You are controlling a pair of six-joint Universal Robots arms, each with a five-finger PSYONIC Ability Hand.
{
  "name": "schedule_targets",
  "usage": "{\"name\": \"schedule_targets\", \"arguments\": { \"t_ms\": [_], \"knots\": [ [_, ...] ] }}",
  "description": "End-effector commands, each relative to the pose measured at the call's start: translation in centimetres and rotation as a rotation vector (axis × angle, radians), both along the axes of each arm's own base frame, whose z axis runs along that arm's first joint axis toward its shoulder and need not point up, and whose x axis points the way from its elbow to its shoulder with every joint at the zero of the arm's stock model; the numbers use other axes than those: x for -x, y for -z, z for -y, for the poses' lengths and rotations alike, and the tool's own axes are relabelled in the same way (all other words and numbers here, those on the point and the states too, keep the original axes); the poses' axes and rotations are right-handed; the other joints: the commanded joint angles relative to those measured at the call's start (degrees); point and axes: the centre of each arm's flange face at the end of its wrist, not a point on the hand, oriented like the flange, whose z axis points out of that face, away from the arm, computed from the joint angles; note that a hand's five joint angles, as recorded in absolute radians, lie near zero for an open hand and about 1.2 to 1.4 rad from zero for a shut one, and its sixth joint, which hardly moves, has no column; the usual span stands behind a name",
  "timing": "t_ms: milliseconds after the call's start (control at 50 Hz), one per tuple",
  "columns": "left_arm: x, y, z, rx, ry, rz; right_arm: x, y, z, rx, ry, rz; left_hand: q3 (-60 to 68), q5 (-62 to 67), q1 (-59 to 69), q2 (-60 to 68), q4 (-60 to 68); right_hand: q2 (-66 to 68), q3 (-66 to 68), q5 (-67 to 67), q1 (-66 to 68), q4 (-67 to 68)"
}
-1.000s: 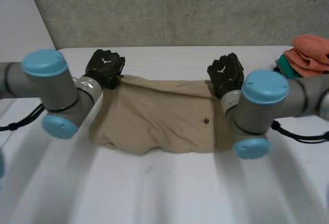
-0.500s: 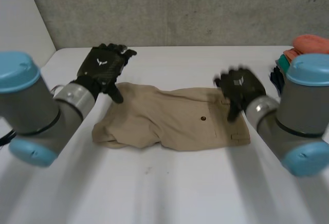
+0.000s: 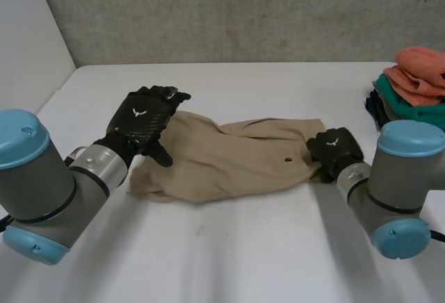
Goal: Fold the laundry.
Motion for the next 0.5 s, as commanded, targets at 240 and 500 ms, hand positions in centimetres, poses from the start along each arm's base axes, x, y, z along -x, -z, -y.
{"name": "schedule_targets", "arguments": {
  "t_ms": [240, 500],
  "knots": [
    [-1.4, -1.8, -1.4, 0.015, -0.013, -0.026, 0.4, -6.4, -0.5, 0.366, -0.106, -0.427, -2.36, -2.82, -0.93, -1.84, -1.82, 13.6, 13.15, 15.25, 21.23, 11.93],
    [-1.4, -2.7, -1.3, 0.012, -0.023, -0.048, -13.2, -0.2, -11.9, 0.597, -0.95, -0.295, -2.36, -2.82, -0.93, -1.84, -1.82, 13.6, 13.15, 15.25, 21.23, 11.93]
  ]
}}
